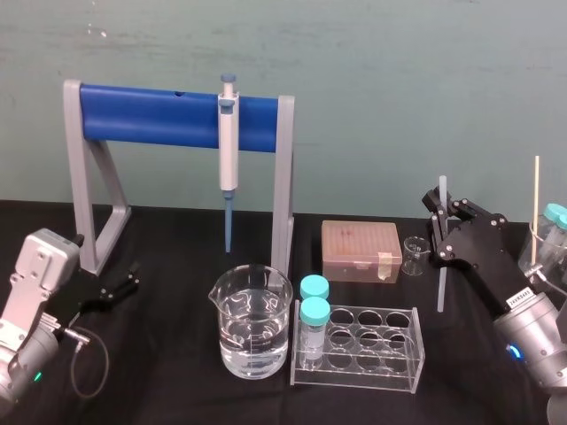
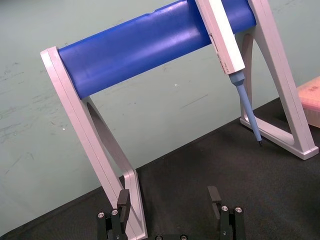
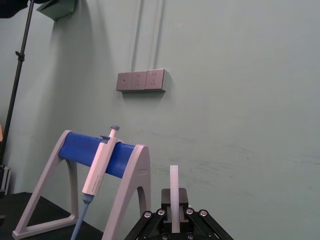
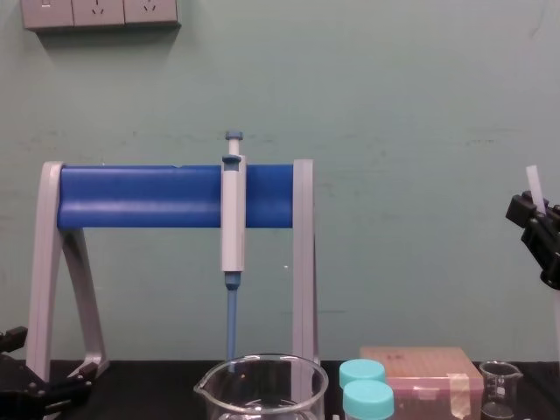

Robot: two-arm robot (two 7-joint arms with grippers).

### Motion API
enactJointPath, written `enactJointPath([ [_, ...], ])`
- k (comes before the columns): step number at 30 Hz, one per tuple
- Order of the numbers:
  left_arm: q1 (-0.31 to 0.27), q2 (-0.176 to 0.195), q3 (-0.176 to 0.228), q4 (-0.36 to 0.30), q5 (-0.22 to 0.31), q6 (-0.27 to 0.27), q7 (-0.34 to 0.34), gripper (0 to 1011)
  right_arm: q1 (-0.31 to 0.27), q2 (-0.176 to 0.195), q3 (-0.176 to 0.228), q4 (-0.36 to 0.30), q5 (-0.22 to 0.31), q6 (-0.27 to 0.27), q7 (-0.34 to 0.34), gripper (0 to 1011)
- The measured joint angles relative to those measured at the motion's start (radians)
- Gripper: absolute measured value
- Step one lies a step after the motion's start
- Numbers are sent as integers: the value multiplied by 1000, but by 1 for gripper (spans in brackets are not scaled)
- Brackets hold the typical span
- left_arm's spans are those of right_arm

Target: Pick up the stirring rod with one hand, then place it down.

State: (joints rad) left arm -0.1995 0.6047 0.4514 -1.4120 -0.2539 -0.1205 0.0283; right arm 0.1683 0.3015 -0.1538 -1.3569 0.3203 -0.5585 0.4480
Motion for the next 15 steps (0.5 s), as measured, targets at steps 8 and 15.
enactJointPath([
  [8, 0, 0, 0, 0, 0, 0, 0, 1000, 0, 0, 0, 0, 0, 0, 0, 72],
  [15, 0, 0, 0, 0, 0, 0, 0, 1000, 0, 0, 0, 0, 0, 0, 0, 72],
])
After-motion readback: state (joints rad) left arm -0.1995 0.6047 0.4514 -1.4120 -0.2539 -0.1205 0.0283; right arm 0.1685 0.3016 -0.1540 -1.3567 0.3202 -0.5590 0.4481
